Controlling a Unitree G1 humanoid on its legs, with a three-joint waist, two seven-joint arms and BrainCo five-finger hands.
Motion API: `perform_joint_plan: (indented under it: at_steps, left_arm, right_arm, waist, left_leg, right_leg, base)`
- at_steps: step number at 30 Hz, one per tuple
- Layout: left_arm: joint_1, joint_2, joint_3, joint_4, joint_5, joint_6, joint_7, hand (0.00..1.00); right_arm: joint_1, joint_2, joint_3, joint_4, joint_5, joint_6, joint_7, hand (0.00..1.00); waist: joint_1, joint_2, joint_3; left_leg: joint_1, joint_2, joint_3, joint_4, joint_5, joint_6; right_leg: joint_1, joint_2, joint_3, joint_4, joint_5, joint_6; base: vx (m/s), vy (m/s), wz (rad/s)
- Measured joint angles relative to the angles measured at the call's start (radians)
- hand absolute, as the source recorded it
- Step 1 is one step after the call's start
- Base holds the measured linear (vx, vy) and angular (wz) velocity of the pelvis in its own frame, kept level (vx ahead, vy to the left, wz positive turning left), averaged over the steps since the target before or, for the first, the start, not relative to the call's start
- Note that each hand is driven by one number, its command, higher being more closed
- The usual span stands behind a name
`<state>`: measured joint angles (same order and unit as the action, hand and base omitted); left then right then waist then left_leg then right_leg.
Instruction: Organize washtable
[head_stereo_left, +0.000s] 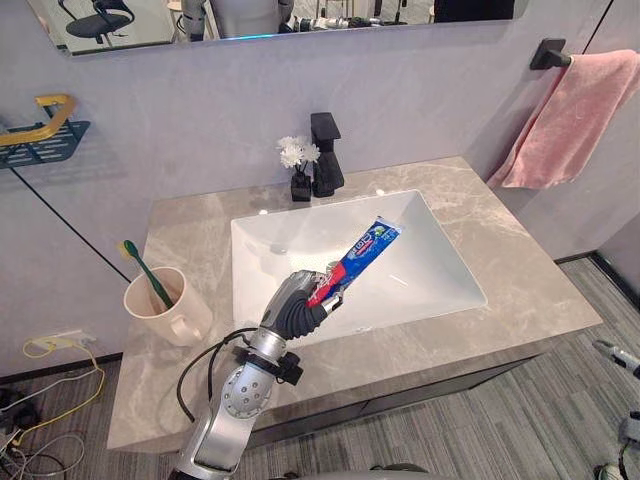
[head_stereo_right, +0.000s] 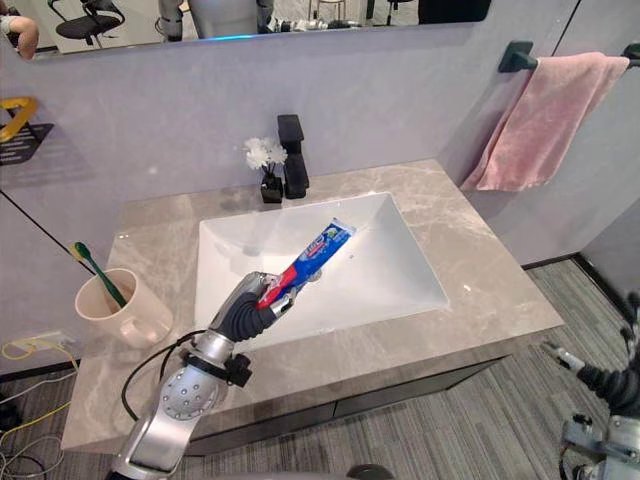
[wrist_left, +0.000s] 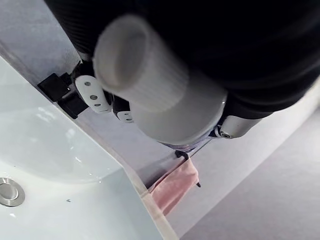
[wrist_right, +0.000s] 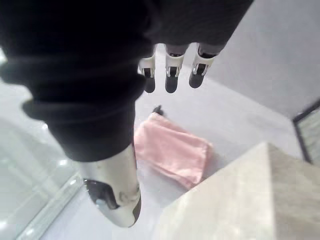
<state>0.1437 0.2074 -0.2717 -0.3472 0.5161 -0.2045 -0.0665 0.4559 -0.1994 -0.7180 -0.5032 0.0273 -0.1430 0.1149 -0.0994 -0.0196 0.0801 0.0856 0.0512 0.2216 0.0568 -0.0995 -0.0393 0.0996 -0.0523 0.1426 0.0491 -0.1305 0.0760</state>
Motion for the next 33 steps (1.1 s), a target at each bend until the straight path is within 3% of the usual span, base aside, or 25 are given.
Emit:
perform_joint_plan:
  at_steps: [4,7,10,16,33]
  left_arm:
    - [0.001,0.002,-0.004,-0.008,-0.023,-0.001,0.001,1.0]
    - [-0.003,0.002,-0.051,-0.008,-0.033,-0.001,0.005,1.0]
    - [-0.014,0.001,-0.091,-0.008,-0.035,-0.005,0.01,1.0]
    - [-0.048,0.001,-0.141,0.008,-0.035,-0.004,0.047,1.0]
    - [-0.131,-0.01,-0.234,0.086,-0.035,0.0,0.092,1.0]
  right_arm:
    - [-0.094,-0.046,0.116,0.002,0.059,-0.039,-0.01,0.0]
    - [-0.175,-0.047,0.303,0.006,0.181,-0.079,-0.015,0.0]
    - [-0.212,-0.042,0.434,0.011,0.26,-0.083,-0.016,0.0]
    - [-0.236,0.008,0.587,0.078,0.386,-0.081,-0.002,0.0]
    - [-0.251,0.076,0.81,0.161,0.603,-0.059,0.027,0.0]
  waist:
    - [0.0,0.003,-0.005]
    - [0.003,0.015,-0.024]
    - [0.014,0.026,-0.032]
    - [0.032,0.025,-0.034]
    - [0.031,-0.002,-0.039]
  left_leg:
    - [-0.009,-0.001,-0.002,0.017,-0.005,0.006]
    - [-0.035,-0.016,-0.038,0.027,-0.003,0.01]
    - [-0.048,-0.027,-0.068,0.028,0.007,0.022]
    - [-0.058,-0.045,-0.109,0.024,0.024,0.034]
    - [-0.032,-0.07,-0.138,-0.086,0.107,0.046]
  right_leg:
    - [0.0,-0.004,-0.003,-0.001,0.006,0.005]
    - [-0.002,-0.018,-0.036,-0.008,0.008,0.008]
    - [0.002,-0.028,-0.067,-0.009,0.009,0.009]
    - [0.013,-0.043,-0.115,-0.009,0.01,0.012]
    - [0.0,-0.059,-0.145,-0.008,0.018,0.018]
  base:
    - [-0.01,0.0,0.02]
    - [-0.04,0.004,0.28]
    - [-0.01,0.009,0.33]
    - [-0.02,0.005,0.23]
    - [-0.04,-0.002,0.06]
